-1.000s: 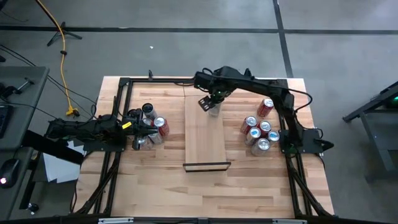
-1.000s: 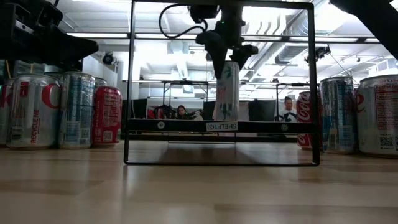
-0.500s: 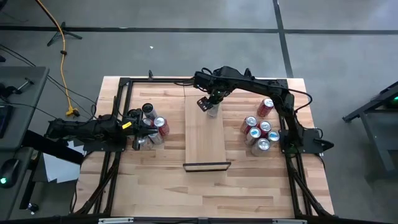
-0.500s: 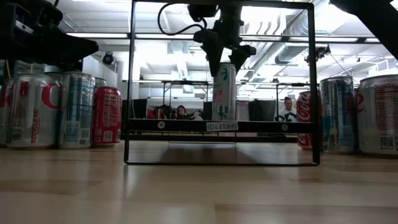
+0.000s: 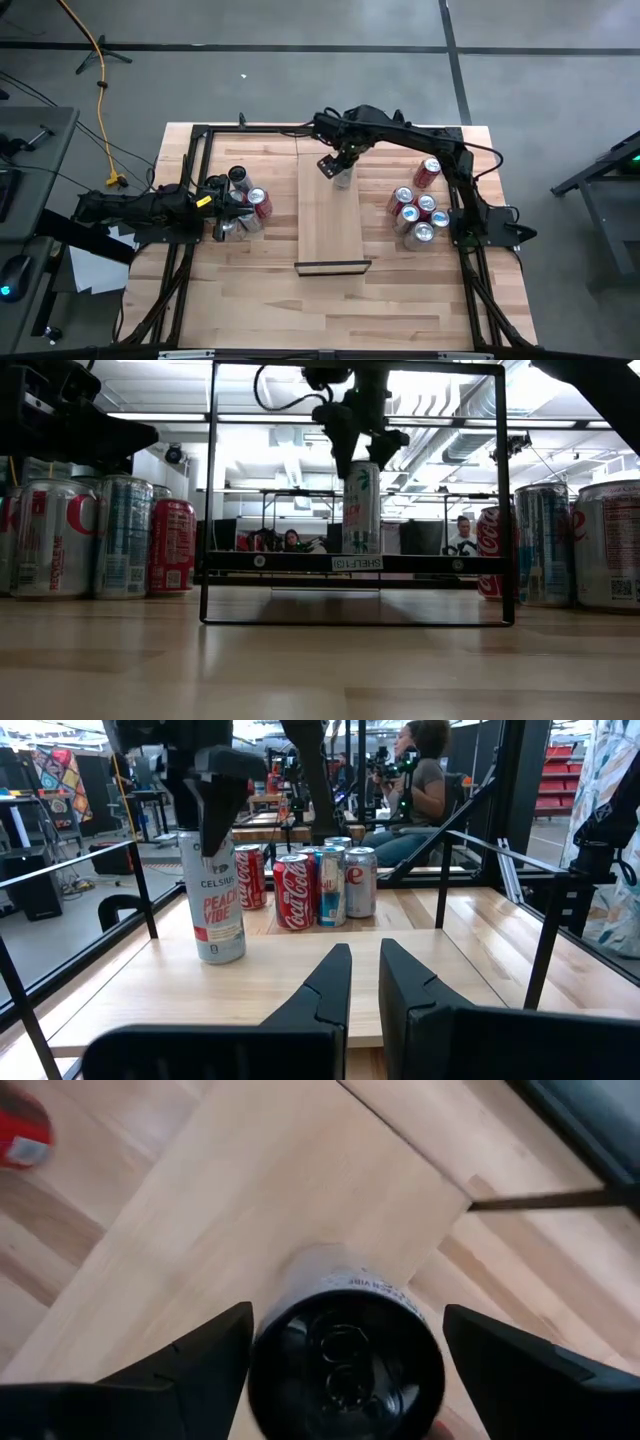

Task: Place canned beverage on shelf
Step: Put the top right white/pink soda can on the shelf

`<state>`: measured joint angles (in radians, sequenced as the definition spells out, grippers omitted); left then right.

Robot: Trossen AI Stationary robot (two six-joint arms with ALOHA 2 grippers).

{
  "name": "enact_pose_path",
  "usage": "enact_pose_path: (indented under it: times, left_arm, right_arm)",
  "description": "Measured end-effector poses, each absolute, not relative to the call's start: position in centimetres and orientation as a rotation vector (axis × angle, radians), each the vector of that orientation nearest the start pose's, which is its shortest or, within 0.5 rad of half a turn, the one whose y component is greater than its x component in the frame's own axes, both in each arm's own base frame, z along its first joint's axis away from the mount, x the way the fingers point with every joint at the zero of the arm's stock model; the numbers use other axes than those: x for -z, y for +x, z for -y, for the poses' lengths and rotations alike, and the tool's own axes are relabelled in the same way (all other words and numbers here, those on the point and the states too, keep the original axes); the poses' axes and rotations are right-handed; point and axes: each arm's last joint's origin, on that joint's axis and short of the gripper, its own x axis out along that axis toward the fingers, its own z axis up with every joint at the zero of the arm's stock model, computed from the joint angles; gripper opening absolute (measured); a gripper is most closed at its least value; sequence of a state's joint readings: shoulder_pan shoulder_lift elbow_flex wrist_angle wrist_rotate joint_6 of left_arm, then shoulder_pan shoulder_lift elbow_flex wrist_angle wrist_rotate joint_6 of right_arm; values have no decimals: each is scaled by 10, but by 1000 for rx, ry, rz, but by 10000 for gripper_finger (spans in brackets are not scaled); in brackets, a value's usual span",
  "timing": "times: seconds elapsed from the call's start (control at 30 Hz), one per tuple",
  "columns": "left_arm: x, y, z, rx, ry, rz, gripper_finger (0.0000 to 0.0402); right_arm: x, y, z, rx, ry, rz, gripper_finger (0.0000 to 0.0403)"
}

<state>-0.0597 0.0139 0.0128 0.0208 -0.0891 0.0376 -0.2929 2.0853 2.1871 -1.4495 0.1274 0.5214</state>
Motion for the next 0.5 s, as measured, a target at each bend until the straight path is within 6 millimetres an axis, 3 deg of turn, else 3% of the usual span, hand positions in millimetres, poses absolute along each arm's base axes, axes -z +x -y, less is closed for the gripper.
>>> enact_pose_path:
  times: [0.27,0.5]
  left_arm:
    - [-169,98,3,-30,36,19,5]
    - [-169,98,3,-29,36,19,5]
  right_arm:
    - [-374,382,129,608,398,-1077,313]
    - [-398,344,111,233,38,-1202,313]
